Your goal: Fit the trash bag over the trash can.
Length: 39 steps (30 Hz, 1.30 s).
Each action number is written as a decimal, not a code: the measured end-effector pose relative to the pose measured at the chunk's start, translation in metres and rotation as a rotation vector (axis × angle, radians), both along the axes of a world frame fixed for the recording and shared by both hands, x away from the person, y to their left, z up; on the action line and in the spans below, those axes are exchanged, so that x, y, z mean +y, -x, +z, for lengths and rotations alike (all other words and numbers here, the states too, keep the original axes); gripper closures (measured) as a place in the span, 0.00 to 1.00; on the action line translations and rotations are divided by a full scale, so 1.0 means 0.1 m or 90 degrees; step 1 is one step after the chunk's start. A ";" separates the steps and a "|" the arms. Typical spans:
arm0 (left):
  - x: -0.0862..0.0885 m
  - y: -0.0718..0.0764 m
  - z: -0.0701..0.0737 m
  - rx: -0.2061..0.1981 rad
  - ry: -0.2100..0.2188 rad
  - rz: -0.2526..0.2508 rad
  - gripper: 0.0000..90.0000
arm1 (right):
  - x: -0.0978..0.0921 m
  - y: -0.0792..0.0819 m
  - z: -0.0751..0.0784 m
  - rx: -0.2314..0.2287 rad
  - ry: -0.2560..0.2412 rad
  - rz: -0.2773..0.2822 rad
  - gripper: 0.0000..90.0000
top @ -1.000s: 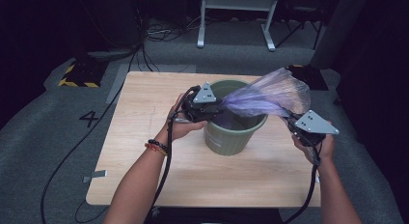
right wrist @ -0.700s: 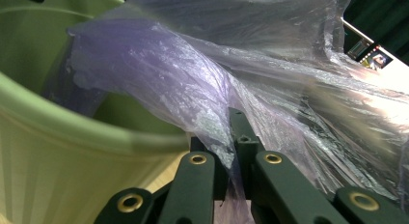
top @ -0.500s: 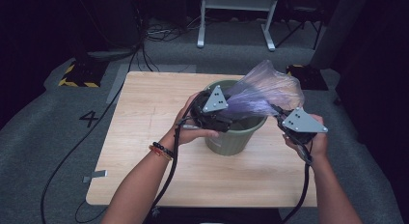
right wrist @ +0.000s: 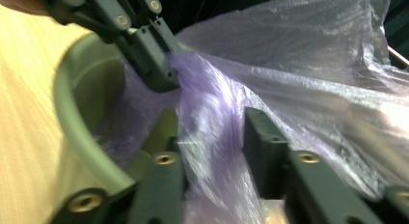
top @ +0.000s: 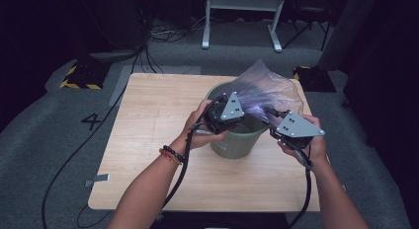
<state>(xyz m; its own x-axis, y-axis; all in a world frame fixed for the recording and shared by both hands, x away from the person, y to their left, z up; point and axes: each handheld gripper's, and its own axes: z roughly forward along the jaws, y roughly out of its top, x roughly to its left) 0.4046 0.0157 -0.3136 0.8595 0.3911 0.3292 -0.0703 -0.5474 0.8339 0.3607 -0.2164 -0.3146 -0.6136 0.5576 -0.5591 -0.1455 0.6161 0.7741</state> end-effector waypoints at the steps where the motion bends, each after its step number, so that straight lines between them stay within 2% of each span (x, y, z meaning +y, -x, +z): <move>1: 0.02 0.00 -0.01 -0.002 0.000 -0.001 0.98 | -0.01 0.01 0.00 0.002 -0.005 0.004 0.73; 4: 0.09 0.01 -0.02 0.002 0.000 -0.012 1.00 | -0.03 0.06 0.01 0.013 -0.027 0.022 0.65; 9: 0.21 0.04 -0.05 0.002 -0.004 -0.009 0.99 | -0.05 0.18 0.06 0.018 -0.038 0.031 0.51; 13: 0.28 0.03 -0.08 0.002 -0.001 0.003 0.99 | -0.08 0.23 0.10 0.031 -0.056 0.046 0.46; 17: 0.35 0.02 -0.10 0.005 0.008 0.008 0.99 | -0.10 0.30 0.14 0.024 -0.069 0.052 0.40; 21: 0.40 0.00 -0.13 0.007 0.004 0.013 0.99 | -0.16 0.36 0.17 0.023 -0.090 0.058 0.38; 23: 0.42 0.01 -0.14 0.009 0.007 0.014 0.99 | -0.20 0.37 0.17 0.015 -0.093 0.039 0.36; 25: 0.44 0.00 -0.16 0.009 0.009 0.015 0.99 | -0.25 0.34 0.15 0.016 -0.099 -0.005 0.34; 26: 0.45 0.00 -0.16 0.012 0.012 0.015 0.99 | -0.27 0.33 0.15 0.017 -0.103 -0.012 0.33; 29: 0.47 -0.01 -0.19 0.016 0.013 0.018 0.99 | -0.37 0.28 0.12 0.034 -0.131 -0.027 0.33; 30: 0.47 0.00 -0.20 0.018 0.014 0.021 0.99 | -0.42 0.25 0.10 0.046 -0.152 -0.029 0.33; 32: 0.48 -0.01 -0.22 0.020 0.019 0.022 0.99 | -0.44 0.24 0.10 0.055 -0.162 -0.031 0.32; 36: 0.48 -0.03 -0.25 0.025 0.025 0.020 0.99 | -0.46 0.10 0.05 0.109 -0.216 -0.034 0.34; 37: 0.47 -0.03 -0.26 0.024 0.024 0.020 0.98 | -0.43 0.04 0.01 0.132 -0.222 -0.024 0.42; 38: 0.47 -0.02 -0.27 0.024 0.024 0.018 0.98 | -0.40 0.02 -0.01 0.140 -0.215 -0.013 0.48; 39: 0.47 -0.02 -0.27 0.023 0.025 0.018 0.98 | -0.40 0.02 -0.01 0.140 -0.215 -0.013 0.48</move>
<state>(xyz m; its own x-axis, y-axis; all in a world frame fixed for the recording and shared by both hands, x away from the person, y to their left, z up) 0.4067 0.0624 -0.3405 0.8591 0.4273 0.2816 -0.0243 -0.5156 0.8565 0.3591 -0.2561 -0.3159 -0.6850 0.7008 -0.1991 0.0550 0.3224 0.9450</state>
